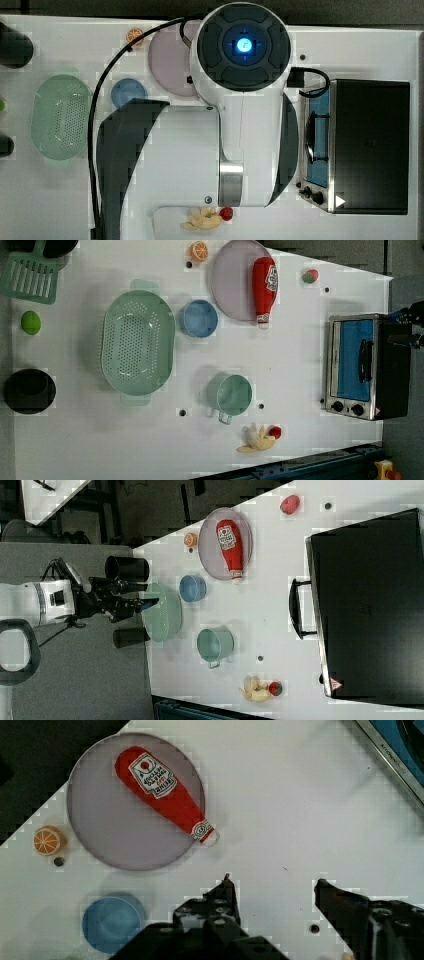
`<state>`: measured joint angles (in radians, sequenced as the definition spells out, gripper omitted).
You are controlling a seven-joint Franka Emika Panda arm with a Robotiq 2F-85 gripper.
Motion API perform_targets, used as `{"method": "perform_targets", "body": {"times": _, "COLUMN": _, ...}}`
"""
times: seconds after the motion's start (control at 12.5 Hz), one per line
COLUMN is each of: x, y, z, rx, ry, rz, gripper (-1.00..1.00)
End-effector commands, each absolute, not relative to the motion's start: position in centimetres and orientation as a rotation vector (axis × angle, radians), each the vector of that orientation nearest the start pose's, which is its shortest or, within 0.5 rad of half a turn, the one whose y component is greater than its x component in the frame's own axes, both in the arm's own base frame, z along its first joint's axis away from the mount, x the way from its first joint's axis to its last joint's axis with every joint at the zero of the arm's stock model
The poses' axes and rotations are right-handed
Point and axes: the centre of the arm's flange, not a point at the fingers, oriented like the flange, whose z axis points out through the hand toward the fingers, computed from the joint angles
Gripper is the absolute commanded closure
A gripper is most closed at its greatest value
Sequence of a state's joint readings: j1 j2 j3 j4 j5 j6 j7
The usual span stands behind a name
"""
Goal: Pick ketchup from plate and place it on table.
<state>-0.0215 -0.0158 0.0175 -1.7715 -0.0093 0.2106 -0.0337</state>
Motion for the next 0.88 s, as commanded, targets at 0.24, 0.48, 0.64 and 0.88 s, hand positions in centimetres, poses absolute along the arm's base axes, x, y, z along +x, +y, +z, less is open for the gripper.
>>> {"method": "perform_targets", "body": {"times": 0.24, "x": 52.1, "y": -1.6, "z": 54.4, "rx": -2.898, "ry": 1.215, "rz": 0.096, "gripper": -0.99}}
{"method": "perform_targets", "body": {"times": 0.48, "x": 55.0, "y": -0.7, "z": 50.7, "rx": -2.917, "ry": 1.135, "rz": 0.061, "gripper": -1.0}}
{"method": "perform_targets", "body": {"times": 0.64, "x": 57.2, "y": 0.3, "z": 47.5, "rx": -2.928, "ry": 1.071, "rz": 0.031, "gripper": -1.0}}
{"method": "perform_targets", "body": {"times": 0.88, "x": 60.3, "y": 2.2, "z": 42.0, "rx": -2.952, "ry": 0.919, "rz": -0.031, "gripper": -1.0}}
